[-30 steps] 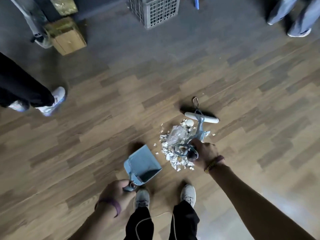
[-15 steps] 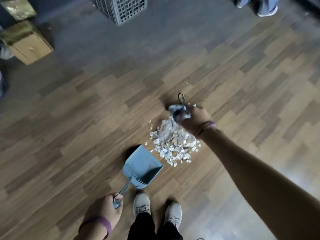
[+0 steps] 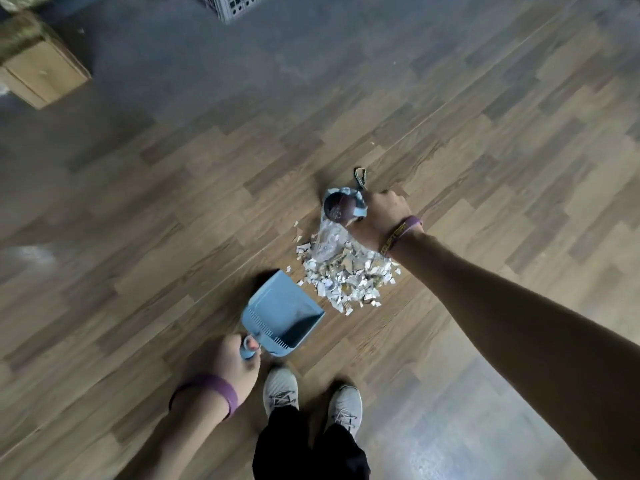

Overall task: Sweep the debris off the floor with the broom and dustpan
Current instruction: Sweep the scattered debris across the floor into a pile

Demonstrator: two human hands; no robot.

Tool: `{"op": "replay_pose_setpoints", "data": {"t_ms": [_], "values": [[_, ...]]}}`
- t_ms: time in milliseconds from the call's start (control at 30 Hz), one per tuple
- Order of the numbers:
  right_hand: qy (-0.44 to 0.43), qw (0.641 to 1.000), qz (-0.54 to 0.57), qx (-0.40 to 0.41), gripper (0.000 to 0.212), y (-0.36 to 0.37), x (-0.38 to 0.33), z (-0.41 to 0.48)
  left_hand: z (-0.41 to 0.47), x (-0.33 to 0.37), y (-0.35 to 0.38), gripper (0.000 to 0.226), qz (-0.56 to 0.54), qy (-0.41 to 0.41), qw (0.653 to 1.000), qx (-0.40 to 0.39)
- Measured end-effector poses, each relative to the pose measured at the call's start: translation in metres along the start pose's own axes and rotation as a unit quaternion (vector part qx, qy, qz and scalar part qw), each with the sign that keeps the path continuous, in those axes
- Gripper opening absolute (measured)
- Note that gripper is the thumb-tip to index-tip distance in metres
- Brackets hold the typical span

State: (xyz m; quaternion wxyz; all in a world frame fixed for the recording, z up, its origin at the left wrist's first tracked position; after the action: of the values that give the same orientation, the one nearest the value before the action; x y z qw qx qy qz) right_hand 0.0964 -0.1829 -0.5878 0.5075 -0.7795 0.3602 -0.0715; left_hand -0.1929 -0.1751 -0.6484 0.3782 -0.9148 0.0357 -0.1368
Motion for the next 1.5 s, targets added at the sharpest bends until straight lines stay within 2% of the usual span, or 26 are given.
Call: {"op": "replay_pose_setpoints", "data": {"t_ms": [133,267,467,800,967,1100,1167,1300,1400,1500], "values": [[-0.045,0.999,0.009,-0.005,0.038,-0.005,-0.025,-0.030,0.003,0.011,-0.001,0.032,0.017,0.013,1.000,0.002],[-0.103,0.992,0.036,0.057,0.033,-0.023,-0.044,-0.049,0.004,0.015,0.004,0.030,0.030,0.015,0.999,0.004],[-0.078,0.983,0.138,0.095,0.033,-0.033,-0.051,-0.057,-0.001,0.016,0.014,0.031,0.040,0.002,0.999,0.012],[-0.102,0.940,0.300,0.127,0.056,-0.030,-0.051,-0.079,-0.005,0.011,0.021,0.021,0.044,-0.001,0.999,0.017],[-0.109,0.920,0.344,0.156,0.049,-0.044,-0.030,-0.087,-0.015,0.013,0.015,0.027,0.083,0.007,0.996,0.023],[-0.114,0.911,0.331,0.217,0.040,-0.076,-0.010,-0.096,-0.026,0.019,0.003,0.023,0.115,0.016,0.993,0.003],[-0.108,0.915,0.311,0.234,0.044,-0.086,0.001,-0.095,-0.032,0.023,-0.001,0.015,0.127,0.025,0.992,-0.006],[-0.074,0.930,0.240,0.268,0.054,-0.093,0.027,-0.089,-0.038,0.025,0.004,0.029,0.166,0.046,0.984,-0.032],[-0.044,0.943,0.162,0.287,0.066,-0.093,0.046,-0.087,-0.033,0.024,0.013,0.016,0.192,0.080,0.977,-0.040],[-0.007,0.959,0.081,0.272,0.068,-0.084,0.062,-0.083,-0.030,0.029,0.019,0.030,0.226,0.103,0.968,-0.034]]}}
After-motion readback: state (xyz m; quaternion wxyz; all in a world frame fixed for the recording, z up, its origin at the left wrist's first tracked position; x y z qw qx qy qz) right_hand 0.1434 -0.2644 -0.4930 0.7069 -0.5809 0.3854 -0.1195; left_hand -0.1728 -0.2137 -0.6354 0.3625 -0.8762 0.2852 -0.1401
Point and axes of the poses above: each hand's wrist, its own z-axis towards the middle knuckle, its own y-axis out of the palm, x = y × z, the point moved 7 cm from there along z, towards the middle knuckle, and after that the axes turned 3 degrees about -x, right-handed, at the moved point
